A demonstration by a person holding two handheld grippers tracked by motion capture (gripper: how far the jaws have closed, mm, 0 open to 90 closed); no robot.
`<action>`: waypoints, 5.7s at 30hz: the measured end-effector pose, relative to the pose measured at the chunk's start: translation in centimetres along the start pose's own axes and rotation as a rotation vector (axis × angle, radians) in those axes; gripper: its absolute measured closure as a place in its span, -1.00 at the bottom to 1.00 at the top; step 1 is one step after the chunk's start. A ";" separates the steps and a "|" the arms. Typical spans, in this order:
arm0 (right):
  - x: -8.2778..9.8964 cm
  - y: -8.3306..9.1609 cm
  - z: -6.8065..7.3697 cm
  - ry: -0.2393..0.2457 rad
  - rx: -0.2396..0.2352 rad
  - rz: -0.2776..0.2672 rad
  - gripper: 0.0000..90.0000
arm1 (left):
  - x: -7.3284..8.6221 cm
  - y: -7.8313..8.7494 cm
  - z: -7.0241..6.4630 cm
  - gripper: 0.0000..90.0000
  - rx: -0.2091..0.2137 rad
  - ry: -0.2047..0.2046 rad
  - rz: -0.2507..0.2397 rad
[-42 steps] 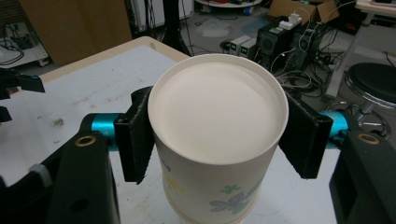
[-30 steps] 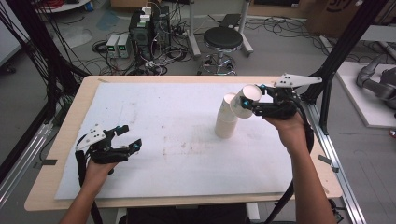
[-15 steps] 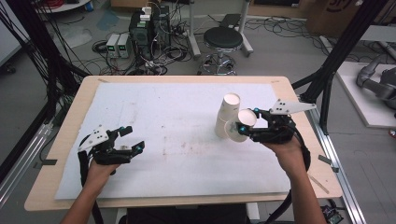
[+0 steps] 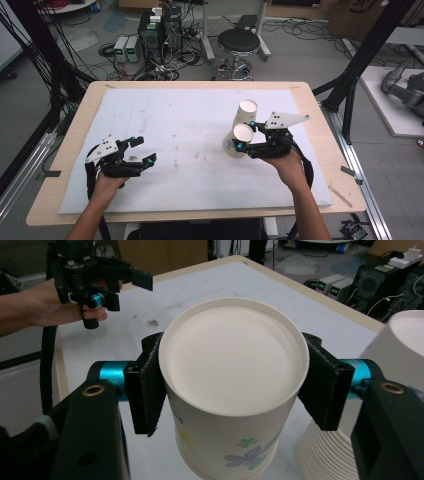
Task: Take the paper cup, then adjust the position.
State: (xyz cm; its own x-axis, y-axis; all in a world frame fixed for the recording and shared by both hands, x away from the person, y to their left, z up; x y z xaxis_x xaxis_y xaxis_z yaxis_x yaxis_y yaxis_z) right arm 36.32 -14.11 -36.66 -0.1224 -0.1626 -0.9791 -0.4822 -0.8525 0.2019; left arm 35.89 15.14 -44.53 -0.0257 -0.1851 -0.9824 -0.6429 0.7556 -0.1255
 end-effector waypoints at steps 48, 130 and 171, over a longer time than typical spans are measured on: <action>-0.1 -7.3 3.8 0.003 -0.178 0.078 -0.21 | -1.0 -6.2 -7.0 -0.65 0.350 -0.038 0.066; 4.1 -7.4 7.2 0.256 -0.454 0.343 -0.19 | 1.3 -6.5 -9.3 -0.64 0.562 -0.132 0.388; 4.8 -4.7 6.1 0.047 -0.413 0.007 -0.19 | 0.7 -6.7 -10.1 -0.64 0.549 -0.019 0.057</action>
State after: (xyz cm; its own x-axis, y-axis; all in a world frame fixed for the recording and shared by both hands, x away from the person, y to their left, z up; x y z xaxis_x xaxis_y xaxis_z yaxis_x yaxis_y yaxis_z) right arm 32.72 -7.87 -42.20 -0.0797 -0.1834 -0.9798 -0.0914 -0.9774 0.1904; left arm 32.42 3.61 -42.94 -0.0319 -0.1268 -0.9914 -0.1466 0.9818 -0.1209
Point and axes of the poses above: each handheld gripper's, and its own axes: y roughly backward along the jaws, x roughly out of its underside, z roughly to its left, the point moved 10 cm from there along -y, roughly forward along the jaws, and after that the axes turned 15 degrees about -z, right-handed, at the moved point
